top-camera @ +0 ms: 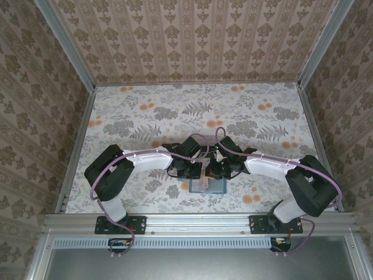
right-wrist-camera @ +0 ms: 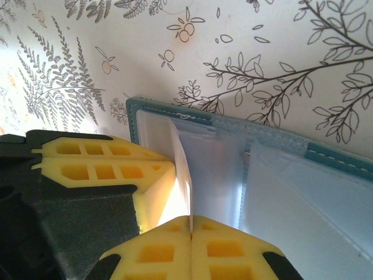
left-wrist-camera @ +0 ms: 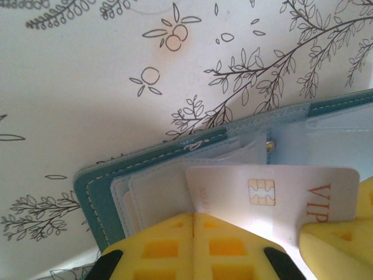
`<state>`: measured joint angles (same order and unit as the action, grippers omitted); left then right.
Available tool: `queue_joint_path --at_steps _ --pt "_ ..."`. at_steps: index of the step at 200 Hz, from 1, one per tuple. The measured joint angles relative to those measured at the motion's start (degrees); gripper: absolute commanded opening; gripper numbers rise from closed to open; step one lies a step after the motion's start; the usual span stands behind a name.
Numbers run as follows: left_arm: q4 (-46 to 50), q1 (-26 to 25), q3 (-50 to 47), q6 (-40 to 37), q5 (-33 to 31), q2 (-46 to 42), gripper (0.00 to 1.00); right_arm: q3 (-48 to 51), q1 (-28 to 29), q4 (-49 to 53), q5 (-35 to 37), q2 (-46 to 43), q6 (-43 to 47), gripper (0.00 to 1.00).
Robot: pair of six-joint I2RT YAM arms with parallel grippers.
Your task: Take the credit cards out of the card holder
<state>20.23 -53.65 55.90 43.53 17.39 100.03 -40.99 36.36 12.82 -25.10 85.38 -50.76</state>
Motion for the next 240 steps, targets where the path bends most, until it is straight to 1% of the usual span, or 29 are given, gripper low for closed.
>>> queue_joint_path --at_steps 89,185,212,240 --pt "1.2 -0.1 -0.7 -0.3 -1.1 -1.2 0.0 -3.0 0.0 10.0 6.3 -1.8 4.4 0.02" --pt "3.7 -0.1 -1.5 -0.3 -2.4 -2.8 0.0 -6.0 0.0 16.2 8.1 -2.2 7.9 0.02" --pt "5.4 -0.1 -1.5 -0.3 -3.2 -3.3 0.0 -8.2 0.0 19.0 8.5 -2.5 11.9 0.0" --pt "7.5 0.0 -1.8 -0.3 -4.3 -4.3 0.02 -10.1 0.0 20.9 8.9 -3.3 18.9 0.0"
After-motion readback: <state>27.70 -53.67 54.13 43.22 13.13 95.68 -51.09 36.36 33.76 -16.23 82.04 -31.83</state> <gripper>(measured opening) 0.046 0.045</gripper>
